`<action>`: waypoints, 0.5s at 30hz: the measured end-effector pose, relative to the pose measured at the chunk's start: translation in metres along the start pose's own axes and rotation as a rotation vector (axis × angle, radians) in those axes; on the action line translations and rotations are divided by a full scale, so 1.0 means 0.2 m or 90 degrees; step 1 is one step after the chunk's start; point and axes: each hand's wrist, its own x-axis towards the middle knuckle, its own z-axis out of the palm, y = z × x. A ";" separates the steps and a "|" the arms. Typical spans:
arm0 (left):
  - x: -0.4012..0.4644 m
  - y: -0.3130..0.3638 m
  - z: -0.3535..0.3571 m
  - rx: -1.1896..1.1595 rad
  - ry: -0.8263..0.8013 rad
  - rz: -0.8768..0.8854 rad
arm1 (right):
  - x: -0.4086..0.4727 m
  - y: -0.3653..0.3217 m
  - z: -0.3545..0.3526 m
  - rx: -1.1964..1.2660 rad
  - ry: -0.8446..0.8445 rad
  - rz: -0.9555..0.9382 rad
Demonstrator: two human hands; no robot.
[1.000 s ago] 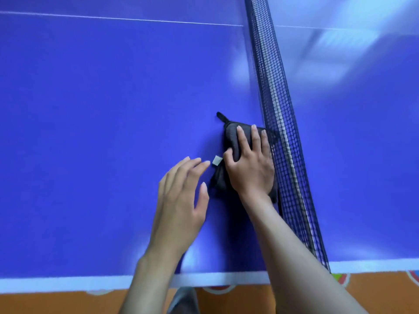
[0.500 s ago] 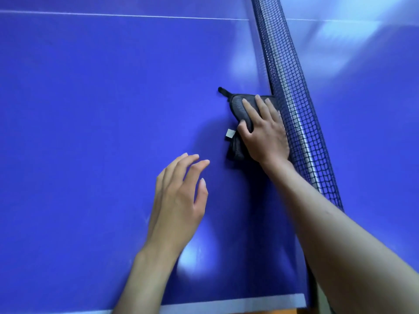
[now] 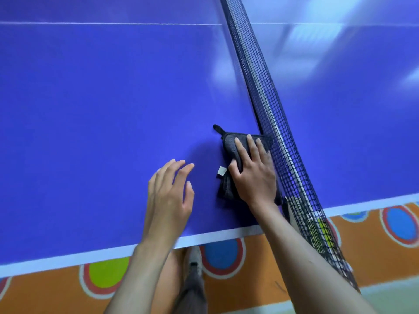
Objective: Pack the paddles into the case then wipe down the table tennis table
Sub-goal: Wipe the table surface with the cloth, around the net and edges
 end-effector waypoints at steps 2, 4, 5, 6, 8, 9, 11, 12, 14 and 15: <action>-0.08 -0.01 -0.02 -0.002 0.000 -0.004 | -0.12 0.02 -0.02 -0.006 -0.005 0.005; -0.16 -0.02 -0.05 -0.004 -0.013 -0.014 | -0.24 0.04 -0.03 -0.015 -0.003 0.011; -0.20 -0.02 -0.06 0.000 -0.023 -0.019 | -0.30 0.05 -0.04 -0.019 0.000 0.012; -0.24 -0.03 -0.07 0.007 -0.033 -0.024 | -0.35 0.06 -0.04 -0.022 0.002 0.011; -0.31 -0.05 -0.09 0.017 -0.051 -0.032 | -0.45 0.08 -0.05 -0.023 0.013 0.008; -0.33 -0.06 -0.11 0.019 -0.056 -0.037 | -0.48 0.09 -0.06 -0.019 0.019 0.008; -0.38 -0.08 -0.14 0.022 -0.064 -0.048 | -0.53 0.10 -0.06 -0.011 0.024 0.007; -0.40 -0.09 -0.16 0.024 -0.065 -0.049 | -0.53 0.10 -0.06 -0.013 0.029 0.004; -0.43 -0.13 -0.20 0.032 -0.071 -0.052 | -0.53 0.10 -0.07 -0.015 0.043 -0.004; -0.44 -0.15 -0.23 0.037 -0.073 -0.055 | -0.53 0.10 -0.07 -0.014 0.050 -0.006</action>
